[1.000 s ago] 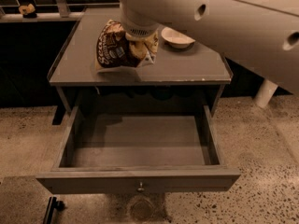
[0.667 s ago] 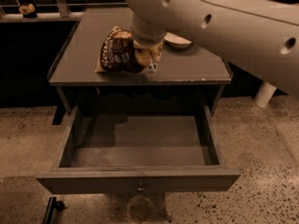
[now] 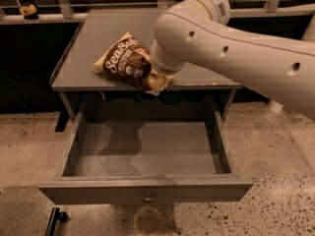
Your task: Pick brown chip bag from top drawer and place on counter
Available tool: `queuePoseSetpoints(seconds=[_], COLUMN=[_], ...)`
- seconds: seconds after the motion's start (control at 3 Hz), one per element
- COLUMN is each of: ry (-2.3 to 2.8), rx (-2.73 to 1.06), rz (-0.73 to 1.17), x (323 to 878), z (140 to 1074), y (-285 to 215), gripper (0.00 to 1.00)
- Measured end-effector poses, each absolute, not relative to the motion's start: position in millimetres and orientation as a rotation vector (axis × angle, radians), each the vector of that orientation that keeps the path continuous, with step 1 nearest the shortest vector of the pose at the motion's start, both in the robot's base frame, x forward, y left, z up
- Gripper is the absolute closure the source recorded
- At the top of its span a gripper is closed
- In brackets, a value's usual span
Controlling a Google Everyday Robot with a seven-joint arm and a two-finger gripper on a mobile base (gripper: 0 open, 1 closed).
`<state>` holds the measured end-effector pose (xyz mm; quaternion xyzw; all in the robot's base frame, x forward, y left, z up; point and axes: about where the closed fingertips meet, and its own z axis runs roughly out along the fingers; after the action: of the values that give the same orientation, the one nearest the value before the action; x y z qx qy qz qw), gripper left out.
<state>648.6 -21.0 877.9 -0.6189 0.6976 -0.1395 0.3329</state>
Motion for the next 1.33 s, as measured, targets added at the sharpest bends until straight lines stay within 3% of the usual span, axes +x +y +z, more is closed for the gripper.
queuePoseSetpoints(seconds=[0.33, 1.33], ry=[1.822, 1.822], rx=[-1.616, -1.616], rz=[-0.365, -0.365], x=[648.6, 648.6], z=[878.0, 878.0], y=[-21.1, -21.1], gripper=[0.81, 0.12])
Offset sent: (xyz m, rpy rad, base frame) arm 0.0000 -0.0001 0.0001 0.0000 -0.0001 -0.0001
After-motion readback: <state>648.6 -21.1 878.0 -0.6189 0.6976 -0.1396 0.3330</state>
